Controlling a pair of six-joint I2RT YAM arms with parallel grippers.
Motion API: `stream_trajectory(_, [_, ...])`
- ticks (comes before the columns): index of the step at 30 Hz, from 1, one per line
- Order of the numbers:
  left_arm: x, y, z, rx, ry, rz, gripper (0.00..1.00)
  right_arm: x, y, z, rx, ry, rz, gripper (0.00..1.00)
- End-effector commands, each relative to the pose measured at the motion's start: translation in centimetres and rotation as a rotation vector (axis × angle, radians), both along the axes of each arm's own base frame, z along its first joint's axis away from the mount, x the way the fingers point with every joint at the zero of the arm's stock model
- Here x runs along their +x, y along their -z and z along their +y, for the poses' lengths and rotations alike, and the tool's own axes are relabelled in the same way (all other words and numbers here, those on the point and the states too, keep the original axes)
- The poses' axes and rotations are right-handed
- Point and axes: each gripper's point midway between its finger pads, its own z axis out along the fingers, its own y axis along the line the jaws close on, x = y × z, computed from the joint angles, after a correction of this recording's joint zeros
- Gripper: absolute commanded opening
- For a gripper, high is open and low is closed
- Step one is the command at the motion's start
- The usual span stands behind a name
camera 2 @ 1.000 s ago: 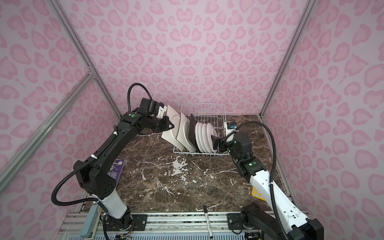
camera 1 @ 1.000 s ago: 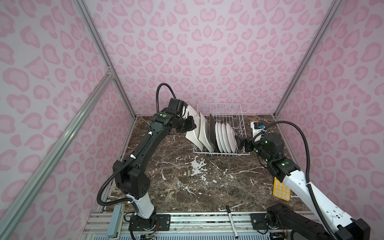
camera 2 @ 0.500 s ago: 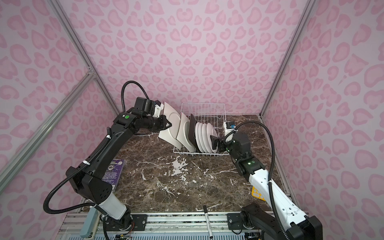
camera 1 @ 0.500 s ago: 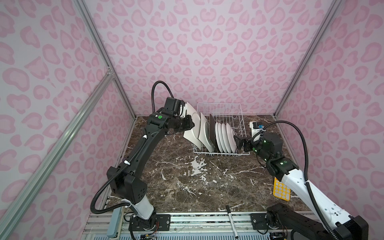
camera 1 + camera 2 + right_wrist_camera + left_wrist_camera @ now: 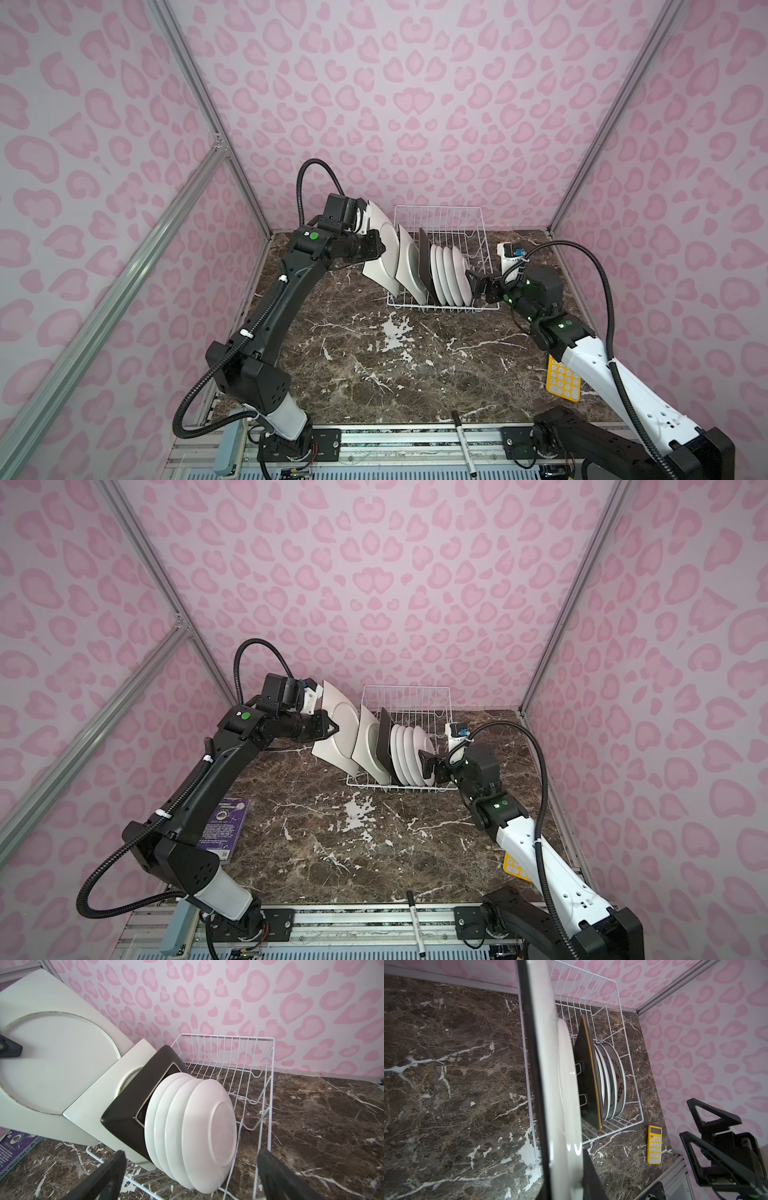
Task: Unload the plates from the dish rack
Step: 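Lift the plate out with left gripper while right gripper moves toward it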
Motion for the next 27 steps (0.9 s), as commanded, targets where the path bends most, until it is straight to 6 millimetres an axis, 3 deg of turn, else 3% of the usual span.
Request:
stream_trajectory(1, [0.8,-2.9,-0.3,-0.026,0.012,-0.121,0.04,0.2,-0.4,0.2,0.006,-0.003,-0.017,1.0])
stream_trajectory(13, [0.5,-3.4,1.1,0.052,-0.018,-0.132,0.04,0.4,-0.6,0.7,0.005,-0.014,-0.017,1.0])
stream_trajectory(20, [0.0,-5.2,2.1,0.129,0.025,-0.238,0.04,0.6,-1.2,1.0,0.0,-0.024,-0.011,1.0])
stream_trajectory(27, [-0.3,-7.7,4.5,0.311,0.05,-0.434,0.04,0.3,-3.0,1.9,0.039,-0.06,-0.016,1.0])
